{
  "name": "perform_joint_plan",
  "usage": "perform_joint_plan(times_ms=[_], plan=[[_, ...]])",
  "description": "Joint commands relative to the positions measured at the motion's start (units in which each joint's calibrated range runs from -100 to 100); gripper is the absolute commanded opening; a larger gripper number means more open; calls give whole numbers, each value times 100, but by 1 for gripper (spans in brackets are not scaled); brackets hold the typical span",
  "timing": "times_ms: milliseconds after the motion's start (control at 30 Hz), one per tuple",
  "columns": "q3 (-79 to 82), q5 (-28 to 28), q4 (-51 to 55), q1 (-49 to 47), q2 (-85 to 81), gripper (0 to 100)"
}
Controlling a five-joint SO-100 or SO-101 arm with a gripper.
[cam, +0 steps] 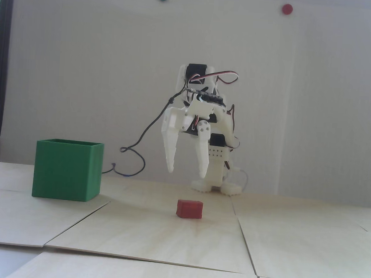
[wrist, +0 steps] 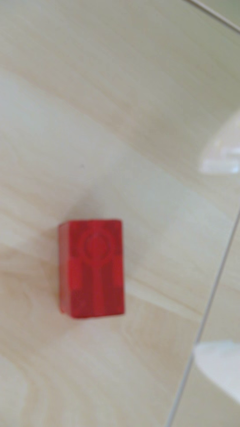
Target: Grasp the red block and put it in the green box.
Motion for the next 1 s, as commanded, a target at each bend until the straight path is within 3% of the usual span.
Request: perform_joint_plan(times_ms=[0, 467, 967], plan=[[-447, 13, 10, -7, -58, 26], [-1449, 7, -49, -135, 708, 26], [-1503, 2, 465, -698, 795, 26]])
